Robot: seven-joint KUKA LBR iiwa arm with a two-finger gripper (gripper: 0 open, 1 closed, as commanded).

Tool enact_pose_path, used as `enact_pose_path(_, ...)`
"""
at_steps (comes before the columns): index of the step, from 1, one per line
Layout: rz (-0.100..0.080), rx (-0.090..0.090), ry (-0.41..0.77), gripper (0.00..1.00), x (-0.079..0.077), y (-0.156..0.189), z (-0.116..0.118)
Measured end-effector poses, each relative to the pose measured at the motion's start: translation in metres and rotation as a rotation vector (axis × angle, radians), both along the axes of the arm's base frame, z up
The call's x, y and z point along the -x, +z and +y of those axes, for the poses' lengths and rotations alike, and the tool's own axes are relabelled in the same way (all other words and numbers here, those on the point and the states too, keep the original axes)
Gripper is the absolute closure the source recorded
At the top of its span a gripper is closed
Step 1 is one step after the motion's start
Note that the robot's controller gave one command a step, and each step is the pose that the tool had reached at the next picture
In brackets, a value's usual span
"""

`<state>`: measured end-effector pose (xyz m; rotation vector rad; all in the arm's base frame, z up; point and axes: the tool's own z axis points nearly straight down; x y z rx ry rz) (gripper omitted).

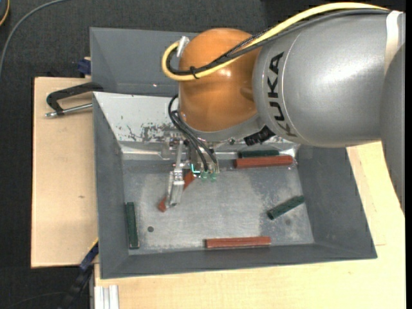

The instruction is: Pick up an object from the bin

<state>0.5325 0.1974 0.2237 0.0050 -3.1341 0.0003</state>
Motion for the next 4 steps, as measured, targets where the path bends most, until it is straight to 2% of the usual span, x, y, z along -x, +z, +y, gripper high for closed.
enact_pose_path(1, -0.003, 0.004, 0.02, 0.0, -0.06, -0.088, -0.078)
enact_pose_path(2, -0.004, -0.003, 0.349, 0.0, -0.064, -0.155, -0.04)
enact_pose_path(3, -0.008, -0.003, 0.347, 1.0, -0.065, -0.153, -0.04)
enact_pose_path(4, -0.022, -0.006, 0.671, 1.0, -0.05, 0.012, 0.031)
